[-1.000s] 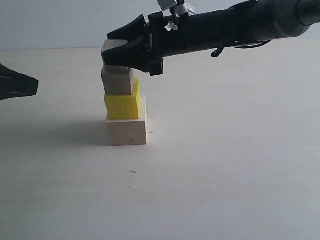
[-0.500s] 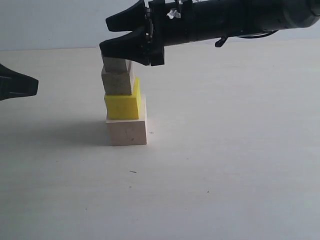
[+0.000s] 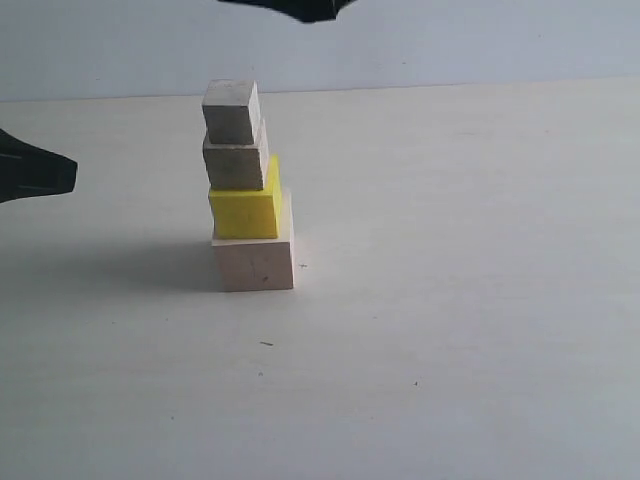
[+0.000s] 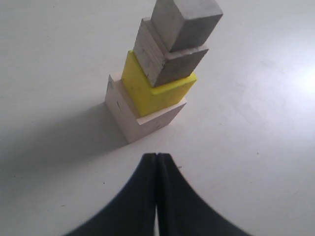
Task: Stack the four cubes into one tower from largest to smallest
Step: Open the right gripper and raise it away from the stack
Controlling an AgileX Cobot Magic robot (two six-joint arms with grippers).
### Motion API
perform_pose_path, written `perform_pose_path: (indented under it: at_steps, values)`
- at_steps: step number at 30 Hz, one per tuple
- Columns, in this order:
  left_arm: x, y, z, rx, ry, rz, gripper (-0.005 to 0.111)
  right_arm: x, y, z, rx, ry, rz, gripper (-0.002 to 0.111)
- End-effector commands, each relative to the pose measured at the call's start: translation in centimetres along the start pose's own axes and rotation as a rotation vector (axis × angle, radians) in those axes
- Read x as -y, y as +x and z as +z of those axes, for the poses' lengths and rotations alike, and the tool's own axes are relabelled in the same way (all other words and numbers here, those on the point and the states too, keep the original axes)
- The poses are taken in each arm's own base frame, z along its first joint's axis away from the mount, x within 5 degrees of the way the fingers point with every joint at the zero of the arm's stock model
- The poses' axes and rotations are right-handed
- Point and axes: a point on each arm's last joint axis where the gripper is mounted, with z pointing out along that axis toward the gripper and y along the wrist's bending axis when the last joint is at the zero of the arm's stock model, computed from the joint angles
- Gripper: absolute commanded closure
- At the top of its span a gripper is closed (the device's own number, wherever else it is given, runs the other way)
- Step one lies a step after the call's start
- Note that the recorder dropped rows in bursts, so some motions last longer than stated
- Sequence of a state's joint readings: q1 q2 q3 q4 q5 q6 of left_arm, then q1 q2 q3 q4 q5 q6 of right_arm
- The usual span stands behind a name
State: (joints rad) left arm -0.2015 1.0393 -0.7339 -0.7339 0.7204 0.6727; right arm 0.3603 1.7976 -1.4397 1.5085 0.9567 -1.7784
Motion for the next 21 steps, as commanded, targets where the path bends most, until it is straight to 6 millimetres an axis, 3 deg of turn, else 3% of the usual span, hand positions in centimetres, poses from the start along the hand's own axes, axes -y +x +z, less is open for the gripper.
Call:
perform_pose_path:
  at_steps: [1, 5, 11, 15, 21]
  values:
    - [-0.3, -0.3, 0.0, 0.031, -0.025, -0.003, 0.107, -0.3, -2.4, -2.5, -0.1, 0.181, 0.016, 0.082]
    - [-0.7, -0.8, 0.0, 0.088, -0.066, -0.007, 0.107, -1.3, -4.5, -4.9, -0.177, 0.299, -0.084, 0.108]
    - [-1.5, -1.9, -0.3, 0.212, -0.165, -0.006, 0.107, -2.5, -8.5, -9.6, -0.108, 0.597, 0.031, 0.108]
    - [-2.1, -2.9, -1.0, 0.329, -0.237, -0.023, 0.107, -4.1, -10.8, -13.6, -0.021, 0.7, 0.084, 0.108]
    - [-1.4, -3.7, -4.0, 0.519, -0.302, -0.01, 0.107, -7.2, -11.7, -18.5, 0.123, 0.877, 0.09, 0.108]
